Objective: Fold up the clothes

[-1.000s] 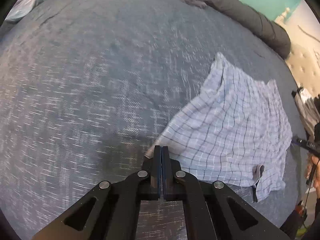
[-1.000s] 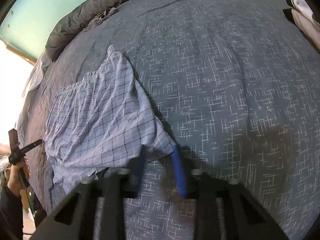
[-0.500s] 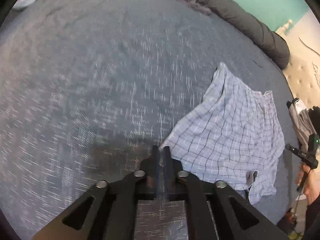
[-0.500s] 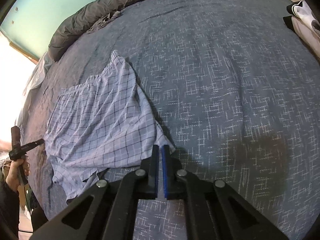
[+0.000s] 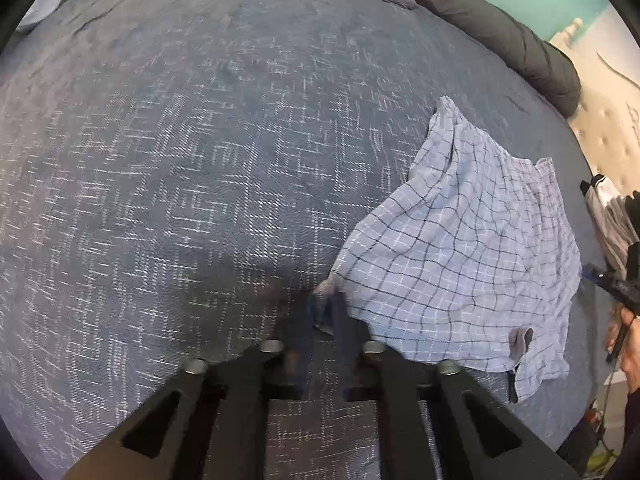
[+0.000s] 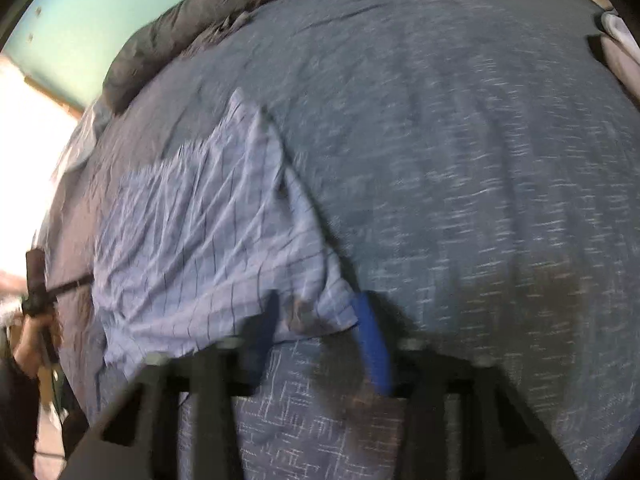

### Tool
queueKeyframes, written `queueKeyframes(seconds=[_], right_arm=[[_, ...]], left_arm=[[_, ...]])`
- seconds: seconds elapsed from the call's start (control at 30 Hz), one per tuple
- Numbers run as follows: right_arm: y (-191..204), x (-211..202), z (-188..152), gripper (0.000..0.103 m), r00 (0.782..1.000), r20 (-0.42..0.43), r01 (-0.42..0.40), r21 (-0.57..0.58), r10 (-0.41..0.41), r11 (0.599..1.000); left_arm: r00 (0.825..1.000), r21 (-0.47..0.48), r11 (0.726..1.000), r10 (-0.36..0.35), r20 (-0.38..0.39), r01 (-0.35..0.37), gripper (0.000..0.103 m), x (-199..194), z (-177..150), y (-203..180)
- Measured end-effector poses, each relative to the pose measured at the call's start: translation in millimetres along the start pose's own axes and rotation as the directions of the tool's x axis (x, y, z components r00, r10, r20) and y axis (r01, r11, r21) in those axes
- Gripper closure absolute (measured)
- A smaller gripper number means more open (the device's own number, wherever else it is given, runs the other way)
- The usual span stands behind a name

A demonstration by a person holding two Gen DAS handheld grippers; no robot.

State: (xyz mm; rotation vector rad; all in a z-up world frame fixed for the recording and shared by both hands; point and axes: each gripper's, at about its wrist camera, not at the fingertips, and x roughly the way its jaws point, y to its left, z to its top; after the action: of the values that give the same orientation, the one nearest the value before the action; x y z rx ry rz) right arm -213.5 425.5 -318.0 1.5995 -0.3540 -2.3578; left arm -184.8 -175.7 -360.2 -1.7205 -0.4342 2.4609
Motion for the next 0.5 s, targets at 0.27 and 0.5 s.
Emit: queueKeyframes(seconds=[0.27,0.5], right_arm=[[-6.2,-15.4,0.3,0.099,1.0,0.011,0.006,0.014,-0.006,1.0],[-16.3,-18.5,-3.7,0.099,1.0,-0.013,0.008,0.046,-0.007,0.999]], left_arm=[[0.999,-0.006,1.0,0.022,0.035,-0.022,0.1,-21.3,3.5,1.4],[1.0,-0.06,0.998,0.026,-0.008,-0.026,0.1,-9.4,3.1,11.7]])
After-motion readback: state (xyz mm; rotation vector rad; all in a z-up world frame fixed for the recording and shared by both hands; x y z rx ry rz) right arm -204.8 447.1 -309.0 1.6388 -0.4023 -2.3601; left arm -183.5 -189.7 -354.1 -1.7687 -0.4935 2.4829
